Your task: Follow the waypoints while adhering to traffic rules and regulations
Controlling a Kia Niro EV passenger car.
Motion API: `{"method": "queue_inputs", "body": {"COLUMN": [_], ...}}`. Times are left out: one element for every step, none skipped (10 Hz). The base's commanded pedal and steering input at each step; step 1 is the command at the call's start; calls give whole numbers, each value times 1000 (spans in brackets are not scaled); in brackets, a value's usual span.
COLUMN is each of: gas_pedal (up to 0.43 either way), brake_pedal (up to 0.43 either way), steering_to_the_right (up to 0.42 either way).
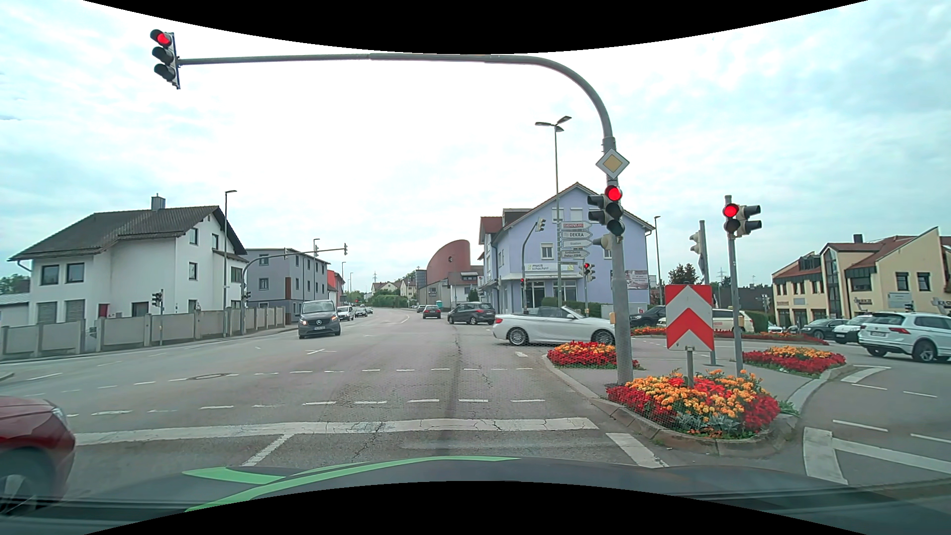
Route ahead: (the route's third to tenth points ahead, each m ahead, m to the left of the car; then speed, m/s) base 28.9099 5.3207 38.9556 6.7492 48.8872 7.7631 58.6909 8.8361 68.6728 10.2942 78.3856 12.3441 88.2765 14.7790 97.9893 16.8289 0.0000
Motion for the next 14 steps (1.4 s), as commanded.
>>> {"method": "queue_inputs", "body": {"gas_pedal": [0, 0, 0, 0, 0, 0, 0, 0, 0, 0, 0, 0, 0, 0], "brake_pedal": [250, 250, 250, 256, 256, 256, 256, 256, 256, 256, 256, 256, 256, 256], "steering_to_the_right": [5, 4, 5, 4, 5, 5, 5, 4, 5, 5, 4, 4, 5, 5]}}
